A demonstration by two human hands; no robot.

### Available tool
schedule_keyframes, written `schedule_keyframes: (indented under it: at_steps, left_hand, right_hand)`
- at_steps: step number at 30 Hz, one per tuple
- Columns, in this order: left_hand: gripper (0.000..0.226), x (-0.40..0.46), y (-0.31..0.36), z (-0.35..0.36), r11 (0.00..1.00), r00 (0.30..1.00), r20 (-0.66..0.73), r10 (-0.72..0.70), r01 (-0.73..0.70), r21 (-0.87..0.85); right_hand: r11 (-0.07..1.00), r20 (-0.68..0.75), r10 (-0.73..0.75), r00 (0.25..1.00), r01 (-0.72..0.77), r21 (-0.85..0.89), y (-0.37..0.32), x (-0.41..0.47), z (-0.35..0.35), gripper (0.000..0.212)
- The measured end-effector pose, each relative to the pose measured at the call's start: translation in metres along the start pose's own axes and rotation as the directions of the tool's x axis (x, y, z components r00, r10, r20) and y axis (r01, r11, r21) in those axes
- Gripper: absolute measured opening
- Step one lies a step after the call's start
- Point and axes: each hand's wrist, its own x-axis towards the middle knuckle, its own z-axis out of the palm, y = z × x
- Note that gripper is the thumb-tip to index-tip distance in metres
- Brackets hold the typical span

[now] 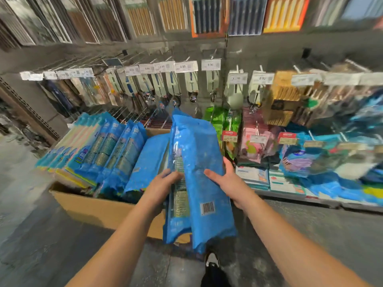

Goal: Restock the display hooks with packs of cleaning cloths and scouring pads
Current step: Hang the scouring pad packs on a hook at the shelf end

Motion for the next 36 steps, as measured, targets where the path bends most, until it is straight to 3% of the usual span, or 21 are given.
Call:
schedule_keyframes:
  at_steps: [2,4,7,9,11,13,15,18,21,24,27,30,31,33,36]
  left_hand:
    - [0.061,-0.025,-0.012,0.026,1.0,0.999,0.03,0.016,-0.015,-0.016]
    - [0.056,-0.047,-0.019,0.055,0.999,0.997,0.072,0.04,-0.041,0.016]
    - [0.013,-0.077,-0.018,0.104,0.992,0.988,0.133,0.081,-0.093,0.088]
    - [0.016,-0.086,-0.018,0.14,0.969,0.97,0.173,0.171,-0.198,0.146]
    - [0.032,-0.098,-0.007,0.178,0.897,0.931,0.227,0.286,-0.343,0.278]
    - [0.029,-0.109,0.003,0.219,0.79,0.881,0.279,0.382,-0.468,0.396]
    - [0.025,-0.118,0.013,0.265,0.739,0.842,0.341,0.419,-0.534,0.411]
    - [0.013,-0.133,0.027,0.34,0.701,0.779,0.425,0.461,-0.614,0.364]
    - [0.029,-0.146,0.04,0.427,0.708,0.771,0.475,0.424,-0.61,0.357]
    - [0.024,-0.169,0.057,0.523,0.739,0.744,0.526,0.412,-0.611,0.285]
    - [0.003,-0.2,0.074,0.614,0.779,0.693,0.599,0.4,-0.602,0.176]
    - [0.014,-0.219,0.088,0.695,0.813,0.644,0.667,0.375,-0.574,0.098]
    - [0.009,-0.225,0.093,0.718,0.815,0.637,0.676,0.37,-0.572,0.093]
    - [0.021,-0.233,0.102,0.763,0.816,0.607,0.703,0.37,-0.574,0.066]
    - [0.005,-0.242,0.115,0.824,0.795,0.563,0.738,0.371,-0.603,0.06]
  right_hand:
    - [0.979,-0.182,-0.033,0.983,-0.005,-0.204,0.011,-0.037,-0.019,0.109]
    - [0.925,-0.306,-0.181,0.934,0.057,-0.375,0.019,-0.073,-0.039,0.088]
    - [0.861,-0.279,-0.31,0.909,0.143,-0.489,0.021,-0.122,-0.07,0.04]
    - [0.86,-0.309,-0.276,0.91,0.091,-0.502,0.016,-0.152,-0.093,0.039]
    - [0.883,-0.377,-0.197,0.905,-0.004,-0.47,0.009,-0.175,-0.118,0.064]
    - [0.88,-0.452,-0.153,0.879,-0.087,-0.468,0.004,-0.194,-0.147,0.089]
    - [0.885,-0.549,-0.163,0.82,-0.125,-0.449,0.005,-0.212,-0.184,0.098]
    - [0.911,-0.663,-0.164,0.731,-0.145,-0.386,0.019,-0.241,-0.26,0.085]
    - [0.938,-0.711,-0.142,0.689,-0.136,-0.318,0.038,-0.275,-0.35,0.056]
    - [0.986,-0.806,-0.064,0.589,-0.088,-0.142,0.052,-0.316,-0.453,0.054]
    - [0.997,-0.887,-0.049,0.459,0.075,-0.017,0.063,-0.368,-0.553,0.058]
    - [0.959,-0.936,-0.056,0.348,0.278,0.046,0.067,-0.419,-0.632,0.055]
    - [0.938,-0.943,-0.055,0.328,0.34,0.064,0.067,-0.433,-0.653,0.052]
    - [0.892,-0.952,-0.053,0.301,0.442,0.09,0.066,-0.451,-0.693,0.035]
    - [0.9,-0.966,-0.024,0.257,0.427,0.091,0.069,-0.468,-0.748,0.019]
